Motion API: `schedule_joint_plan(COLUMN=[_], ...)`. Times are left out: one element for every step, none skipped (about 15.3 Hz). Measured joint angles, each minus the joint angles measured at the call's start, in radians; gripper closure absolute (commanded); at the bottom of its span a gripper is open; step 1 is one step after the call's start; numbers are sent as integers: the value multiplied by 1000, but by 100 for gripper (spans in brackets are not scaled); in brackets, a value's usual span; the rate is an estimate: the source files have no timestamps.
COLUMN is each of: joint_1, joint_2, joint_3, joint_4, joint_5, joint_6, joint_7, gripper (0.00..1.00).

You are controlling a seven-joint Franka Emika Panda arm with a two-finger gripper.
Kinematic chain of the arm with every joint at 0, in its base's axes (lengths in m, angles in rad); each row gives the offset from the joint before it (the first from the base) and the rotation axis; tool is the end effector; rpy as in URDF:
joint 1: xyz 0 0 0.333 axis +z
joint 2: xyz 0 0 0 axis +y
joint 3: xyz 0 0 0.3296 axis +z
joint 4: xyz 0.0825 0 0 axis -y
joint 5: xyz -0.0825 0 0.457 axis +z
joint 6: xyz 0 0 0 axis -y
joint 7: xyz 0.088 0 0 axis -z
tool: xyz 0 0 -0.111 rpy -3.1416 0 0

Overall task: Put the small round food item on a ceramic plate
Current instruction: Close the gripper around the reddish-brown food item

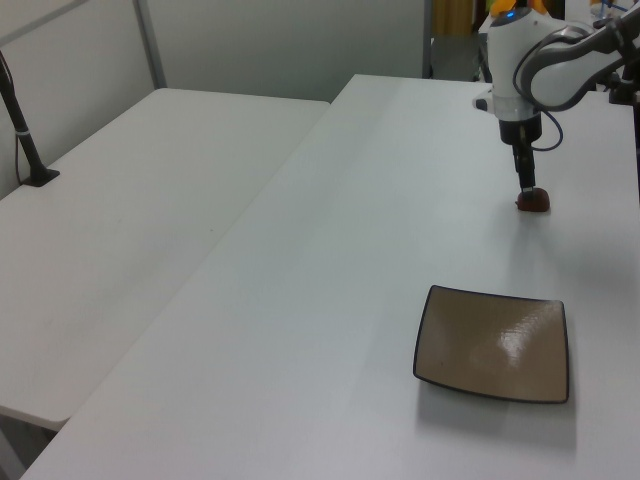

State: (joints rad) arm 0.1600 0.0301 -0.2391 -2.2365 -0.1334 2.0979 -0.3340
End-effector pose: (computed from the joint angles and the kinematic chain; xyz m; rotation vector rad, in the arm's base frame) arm 0.5621 -0.0516 0.3070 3.0068 0.5027 -0.2878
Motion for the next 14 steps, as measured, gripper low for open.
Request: schedule_joint_plan(joint_1=[0, 0, 0, 0, 0, 0, 0, 0, 0, 0, 0, 0, 0, 0], joint_2=[3, 7, 11, 16, 20, 25, 31, 33, 35, 35, 35, 35, 35, 35], joint_3=[-4, -7, -10, -12, -14, -16, -21, -24, -25, -26, -26, -26, -27, -30], joint_4=[-13, -23, -31, -34, -35, -35, -35, -36, -37, -39, -42, -45, -47, -48], joint_5=[-7, -13, -17, -19, -20, -21, -21, -22, -23, -25, -27, -28, -30, -36], joint_6=[11, 22, 32, 39, 40, 42, 49, 53, 55, 58, 59, 60, 60, 60], joint_7=[0, 0, 0, 0, 0, 0, 0, 0, 0, 0, 0, 0, 0, 0], gripper=[0, 0, 0, 0, 0, 0, 0, 0, 1, 2, 3, 4, 10, 15])
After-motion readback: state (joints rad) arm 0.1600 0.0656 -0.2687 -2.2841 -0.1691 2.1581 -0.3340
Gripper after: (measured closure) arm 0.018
